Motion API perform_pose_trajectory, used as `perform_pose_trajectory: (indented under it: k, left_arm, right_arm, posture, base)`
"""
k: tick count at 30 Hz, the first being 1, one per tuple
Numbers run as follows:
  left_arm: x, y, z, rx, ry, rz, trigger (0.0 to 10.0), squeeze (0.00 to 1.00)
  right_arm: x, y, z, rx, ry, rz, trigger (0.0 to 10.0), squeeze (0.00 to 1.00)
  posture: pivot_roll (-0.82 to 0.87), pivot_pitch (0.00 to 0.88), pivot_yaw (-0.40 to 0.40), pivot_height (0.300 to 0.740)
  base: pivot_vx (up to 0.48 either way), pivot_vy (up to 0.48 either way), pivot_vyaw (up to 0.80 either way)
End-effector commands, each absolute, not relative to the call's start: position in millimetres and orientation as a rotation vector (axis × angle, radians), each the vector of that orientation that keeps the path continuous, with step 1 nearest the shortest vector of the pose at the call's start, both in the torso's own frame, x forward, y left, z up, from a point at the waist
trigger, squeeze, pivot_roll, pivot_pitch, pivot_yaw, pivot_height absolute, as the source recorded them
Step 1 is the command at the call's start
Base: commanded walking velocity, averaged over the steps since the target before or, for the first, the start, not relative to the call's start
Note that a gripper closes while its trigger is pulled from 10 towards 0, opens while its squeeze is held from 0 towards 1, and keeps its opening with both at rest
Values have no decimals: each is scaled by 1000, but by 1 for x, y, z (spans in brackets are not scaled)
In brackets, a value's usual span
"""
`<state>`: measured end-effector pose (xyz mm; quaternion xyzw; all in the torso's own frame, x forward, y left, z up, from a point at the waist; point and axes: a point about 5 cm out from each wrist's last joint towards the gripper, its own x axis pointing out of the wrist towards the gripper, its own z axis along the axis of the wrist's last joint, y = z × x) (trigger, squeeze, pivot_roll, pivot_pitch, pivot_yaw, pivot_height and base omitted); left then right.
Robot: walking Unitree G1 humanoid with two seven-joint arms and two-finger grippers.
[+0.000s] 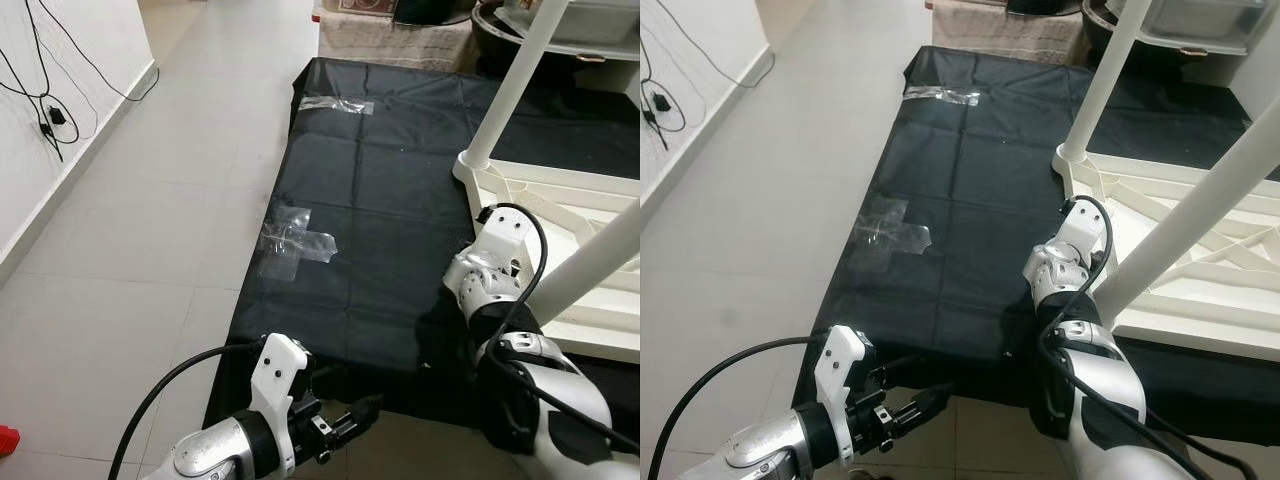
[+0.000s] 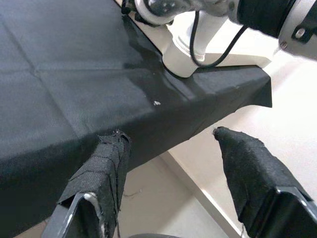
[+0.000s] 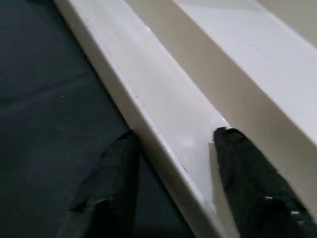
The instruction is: Building children table
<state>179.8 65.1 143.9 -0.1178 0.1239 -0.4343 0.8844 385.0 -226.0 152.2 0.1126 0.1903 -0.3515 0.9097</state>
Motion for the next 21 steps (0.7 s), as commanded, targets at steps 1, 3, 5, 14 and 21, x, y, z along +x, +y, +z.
perform_pose_trajectory:
  k: [1,3,5,14,21]
  left_arm:
    - [176,64,143,-247,278,-909,10000,0]
    - [177,64,142,-244,281,-904,10000,0]
    - [179,64,141,-243,283,-903,10000,0]
    - [186,61,138,-237,288,-900,10000,0]
    - [196,59,132,-235,288,-895,10000,0]
  right_arm:
    - [372,-232,121,243,523,-725,0,0]
    - [373,-229,118,217,541,-650,0,0]
    - [374,-227,116,192,551,-591,0,0]
    - [373,-223,114,98,606,-410,0,0]
    - [354,-207,101,-6,679,-173,0,0]
  posture:
    - [218,186,-88,740]
    - [217,178,-92,740]
    - [212,170,-90,740]
    - [193,136,-90,740]
    - [182,103,-90,740]
  base:
    - [0,0,0]
    - [0,0,0]
    - [0,0,0]
    - [0,0,0]
    - [0,0,0]
